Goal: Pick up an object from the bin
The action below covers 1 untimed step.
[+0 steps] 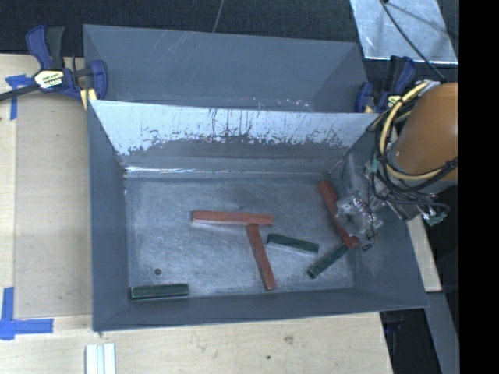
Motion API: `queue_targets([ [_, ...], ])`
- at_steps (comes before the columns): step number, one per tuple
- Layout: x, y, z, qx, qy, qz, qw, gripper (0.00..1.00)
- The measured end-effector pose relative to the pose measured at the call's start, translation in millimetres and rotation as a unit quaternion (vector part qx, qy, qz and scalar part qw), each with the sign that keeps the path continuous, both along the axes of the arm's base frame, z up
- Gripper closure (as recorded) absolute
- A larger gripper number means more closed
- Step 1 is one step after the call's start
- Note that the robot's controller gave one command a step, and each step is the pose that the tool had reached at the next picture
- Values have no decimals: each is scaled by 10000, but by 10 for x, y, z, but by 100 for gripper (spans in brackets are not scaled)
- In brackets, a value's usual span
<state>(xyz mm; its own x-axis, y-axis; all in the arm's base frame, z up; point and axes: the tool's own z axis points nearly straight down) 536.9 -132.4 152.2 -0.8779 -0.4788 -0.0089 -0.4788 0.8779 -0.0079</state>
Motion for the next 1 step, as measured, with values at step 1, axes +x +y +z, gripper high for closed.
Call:
queue_targets([
  [1, 85, 333, -635, 19, 46, 4, 10000, 0],
])
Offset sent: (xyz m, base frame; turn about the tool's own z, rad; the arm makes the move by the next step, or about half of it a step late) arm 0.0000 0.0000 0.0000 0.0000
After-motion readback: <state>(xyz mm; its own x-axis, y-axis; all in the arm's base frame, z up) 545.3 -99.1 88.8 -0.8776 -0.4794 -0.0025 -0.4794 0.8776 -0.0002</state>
